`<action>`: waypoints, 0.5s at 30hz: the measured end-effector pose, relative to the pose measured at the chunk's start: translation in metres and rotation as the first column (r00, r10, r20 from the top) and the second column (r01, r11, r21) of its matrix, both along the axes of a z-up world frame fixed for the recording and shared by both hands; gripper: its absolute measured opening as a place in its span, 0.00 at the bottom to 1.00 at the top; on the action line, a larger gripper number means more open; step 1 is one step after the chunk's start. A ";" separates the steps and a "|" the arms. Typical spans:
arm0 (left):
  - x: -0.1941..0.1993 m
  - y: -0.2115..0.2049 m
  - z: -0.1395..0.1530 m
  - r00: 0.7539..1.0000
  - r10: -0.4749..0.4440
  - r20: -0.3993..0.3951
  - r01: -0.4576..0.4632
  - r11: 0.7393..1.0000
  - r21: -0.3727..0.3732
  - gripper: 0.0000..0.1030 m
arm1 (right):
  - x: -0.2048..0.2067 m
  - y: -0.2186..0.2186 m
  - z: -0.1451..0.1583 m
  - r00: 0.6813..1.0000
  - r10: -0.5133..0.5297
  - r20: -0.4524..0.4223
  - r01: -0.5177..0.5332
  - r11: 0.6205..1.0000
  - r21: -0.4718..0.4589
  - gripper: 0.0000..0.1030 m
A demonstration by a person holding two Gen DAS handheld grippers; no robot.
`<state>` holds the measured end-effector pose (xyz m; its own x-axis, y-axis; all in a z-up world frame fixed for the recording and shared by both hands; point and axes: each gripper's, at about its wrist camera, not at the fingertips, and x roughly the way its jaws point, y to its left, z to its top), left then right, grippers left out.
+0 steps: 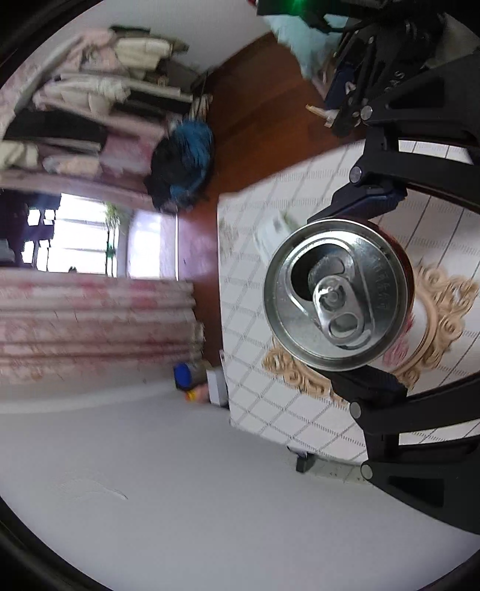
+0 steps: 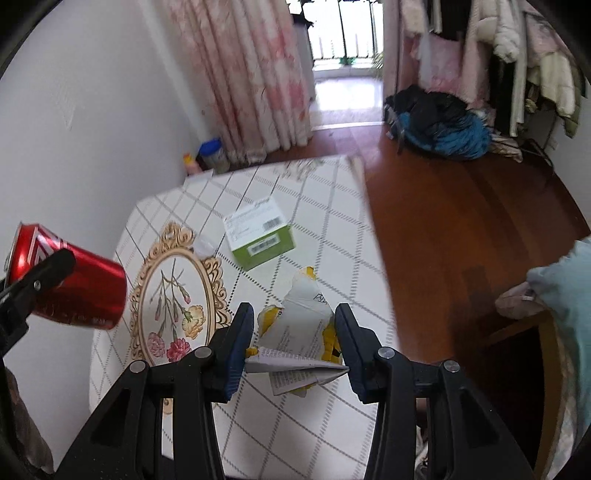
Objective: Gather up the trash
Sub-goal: 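Carry the can and wrapper over the white bin and open both tools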
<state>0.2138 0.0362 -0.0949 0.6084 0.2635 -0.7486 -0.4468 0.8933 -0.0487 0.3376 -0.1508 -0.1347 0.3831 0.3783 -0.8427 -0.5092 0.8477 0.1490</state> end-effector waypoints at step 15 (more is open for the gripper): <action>0.012 -0.214 0.019 0.918 -0.395 0.032 0.396 0.916 -0.065 0.61 | -0.062 -0.243 0.036 0.956 -0.286 0.066 0.288 0.957 -0.027 0.46</action>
<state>0.2259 -0.1778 -0.0762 0.6656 -0.0531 -0.7445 -0.0566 0.9910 -0.1212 0.2761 -0.3942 -0.0985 0.5217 0.2148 -0.8257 -0.2507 0.9637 0.0923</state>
